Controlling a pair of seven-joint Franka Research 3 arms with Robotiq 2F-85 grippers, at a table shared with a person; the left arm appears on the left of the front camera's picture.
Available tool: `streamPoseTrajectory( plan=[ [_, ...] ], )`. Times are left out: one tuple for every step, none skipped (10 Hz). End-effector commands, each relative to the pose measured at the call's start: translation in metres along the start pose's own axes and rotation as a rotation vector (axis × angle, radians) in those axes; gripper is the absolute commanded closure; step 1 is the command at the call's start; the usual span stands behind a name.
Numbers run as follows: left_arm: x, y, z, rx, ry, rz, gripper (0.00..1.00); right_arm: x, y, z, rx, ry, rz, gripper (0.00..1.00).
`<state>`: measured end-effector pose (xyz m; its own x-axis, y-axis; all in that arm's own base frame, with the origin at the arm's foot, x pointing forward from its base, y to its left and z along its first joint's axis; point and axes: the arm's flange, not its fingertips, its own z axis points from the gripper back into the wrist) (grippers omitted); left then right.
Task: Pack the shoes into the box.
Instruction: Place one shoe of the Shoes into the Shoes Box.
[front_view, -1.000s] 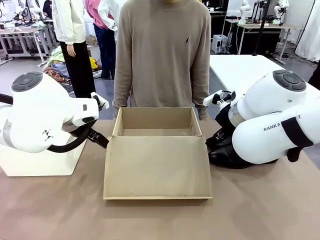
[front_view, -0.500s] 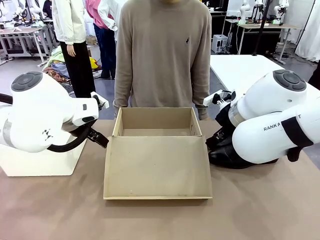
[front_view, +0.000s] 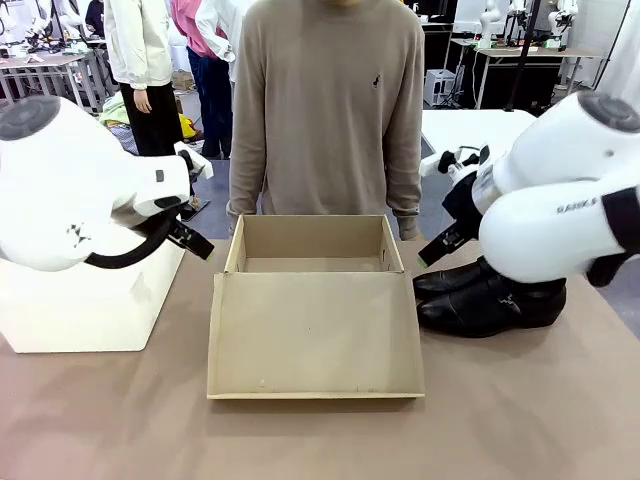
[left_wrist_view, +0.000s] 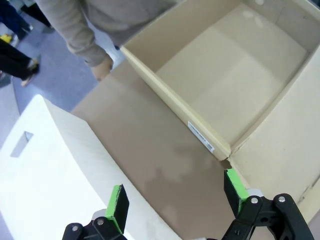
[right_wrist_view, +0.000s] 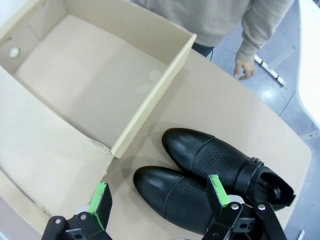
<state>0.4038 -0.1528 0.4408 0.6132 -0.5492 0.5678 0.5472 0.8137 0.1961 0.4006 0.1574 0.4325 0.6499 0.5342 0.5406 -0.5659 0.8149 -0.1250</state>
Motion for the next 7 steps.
streamPoseTrajectory(
  plan=[
    [0.009,0.003,0.026,0.015,0.000,-0.034,0.00,0.007,-0.014,0.031,0.059,-0.023,0.047,0.00],
    [0.013,0.004,0.040,0.025,-0.005,-0.042,0.00,0.010,-0.016,0.046,0.065,-0.035,0.059,0.00],
    [0.016,0.006,0.053,0.040,-0.009,-0.050,0.00,0.012,-0.018,0.057,0.077,-0.045,0.072,0.00],
    [0.020,0.007,0.068,0.040,-0.013,-0.063,0.00,0.015,-0.019,0.068,0.084,-0.049,0.086,0.00],
    [0.022,0.006,0.079,0.032,-0.022,-0.077,0.00,0.016,-0.020,0.077,0.104,-0.051,0.098,0.00],
    [0.024,0.007,0.085,0.040,-0.025,-0.096,0.00,0.018,-0.022,0.081,0.115,-0.062,0.114,0.00],
    [0.026,0.011,0.089,0.004,-0.034,-0.131,0.00,0.019,-0.026,0.086,0.143,-0.079,0.127,0.00]
  ],
)
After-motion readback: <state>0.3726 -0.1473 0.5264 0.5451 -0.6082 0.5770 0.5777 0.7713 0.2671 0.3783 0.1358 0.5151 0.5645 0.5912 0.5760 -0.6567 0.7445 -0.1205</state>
